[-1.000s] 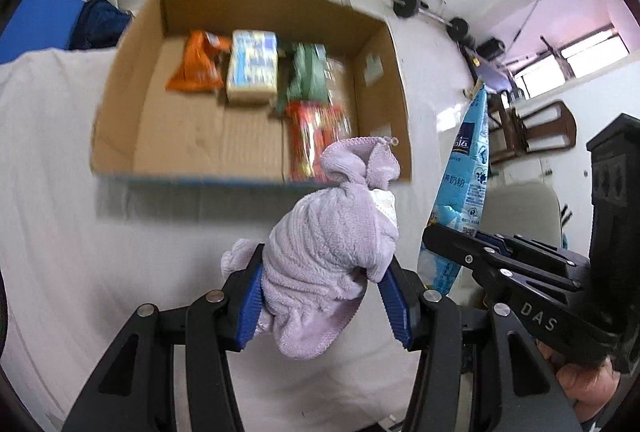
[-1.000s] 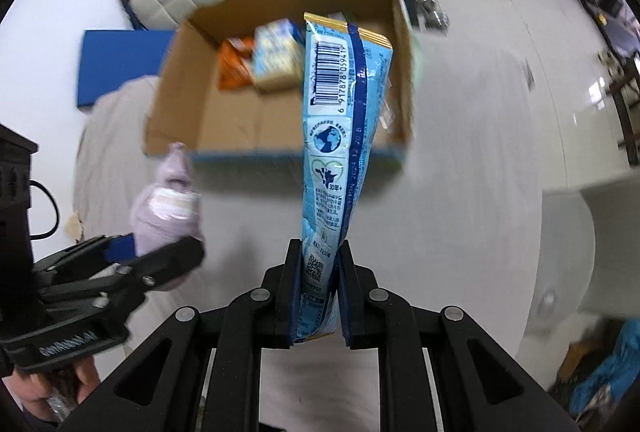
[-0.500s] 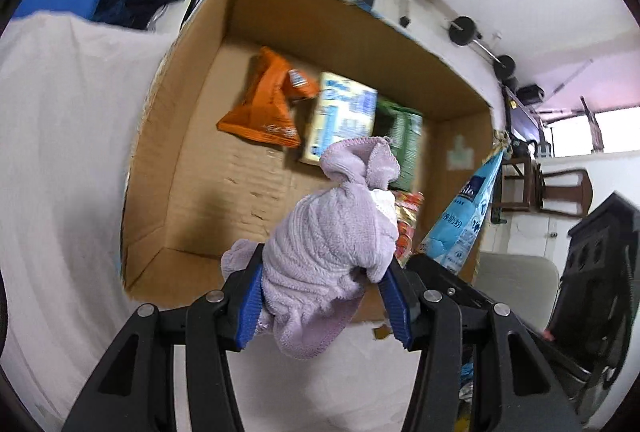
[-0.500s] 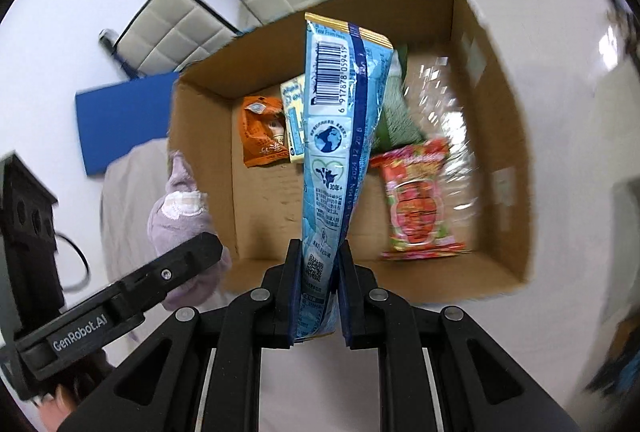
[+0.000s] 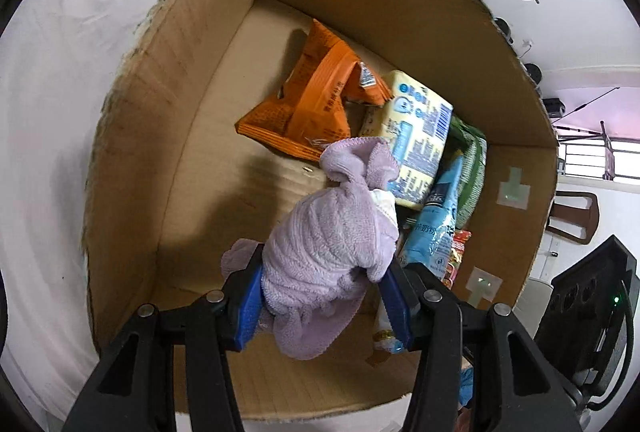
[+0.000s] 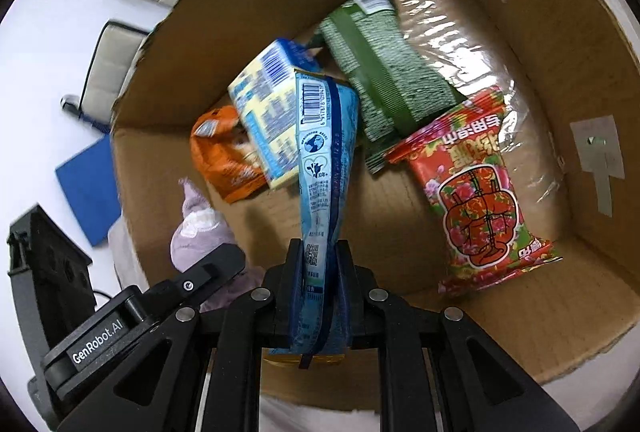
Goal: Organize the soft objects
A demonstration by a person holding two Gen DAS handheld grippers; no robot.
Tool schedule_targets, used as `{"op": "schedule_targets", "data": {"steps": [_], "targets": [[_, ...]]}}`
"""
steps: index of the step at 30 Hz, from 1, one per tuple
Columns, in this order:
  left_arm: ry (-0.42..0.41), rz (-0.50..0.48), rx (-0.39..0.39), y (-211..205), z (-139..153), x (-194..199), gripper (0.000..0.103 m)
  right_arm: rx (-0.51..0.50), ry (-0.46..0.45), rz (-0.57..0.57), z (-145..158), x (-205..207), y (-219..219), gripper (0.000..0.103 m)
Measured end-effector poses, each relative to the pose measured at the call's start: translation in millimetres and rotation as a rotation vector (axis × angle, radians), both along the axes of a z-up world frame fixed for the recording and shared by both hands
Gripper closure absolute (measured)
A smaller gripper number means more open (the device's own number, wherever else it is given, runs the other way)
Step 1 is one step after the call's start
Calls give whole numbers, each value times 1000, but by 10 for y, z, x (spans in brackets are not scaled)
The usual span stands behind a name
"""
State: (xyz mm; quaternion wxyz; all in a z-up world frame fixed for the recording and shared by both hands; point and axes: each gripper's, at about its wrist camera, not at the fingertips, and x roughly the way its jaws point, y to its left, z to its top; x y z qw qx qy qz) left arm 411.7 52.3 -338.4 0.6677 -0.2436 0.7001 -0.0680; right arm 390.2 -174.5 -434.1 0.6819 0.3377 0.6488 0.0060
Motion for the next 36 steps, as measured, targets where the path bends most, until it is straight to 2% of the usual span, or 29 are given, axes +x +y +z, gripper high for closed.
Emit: {"op": "schedule_targets", "data": {"steps": [6,13,14,18,22,26,29,31,34,36], "targets": [[34,-8,1,18,-119,28,51,-9,35,-2,-193,24,16,86],[72,-11,5,52,-177,0,50,-39,96,75,-415,31,122,83],[78,-6,4,64,-175,-14,49,-38,96,80,-424,32,123,81],[94,-17,17,77,-151,-70,48,-61,88,109,-408,26,118,58],[95,-35,46,52,-109,-125,45,-112,77,161,-281,70,82,55],[54,-60,108,20,37,-179,30,-177,66,206,-189,104,39,48],[2,-102,181,-20,184,-232,24,-287,41,268,-98,109,57,43],[-42,-137,238,-74,286,-283,11,-350,30,302,-36,93,63,38],[-99,-175,297,-100,417,-355,9,-442,1,349,26,73,74,31],[-131,-192,326,-117,492,-402,7,-483,-20,370,67,33,40,21]]}}
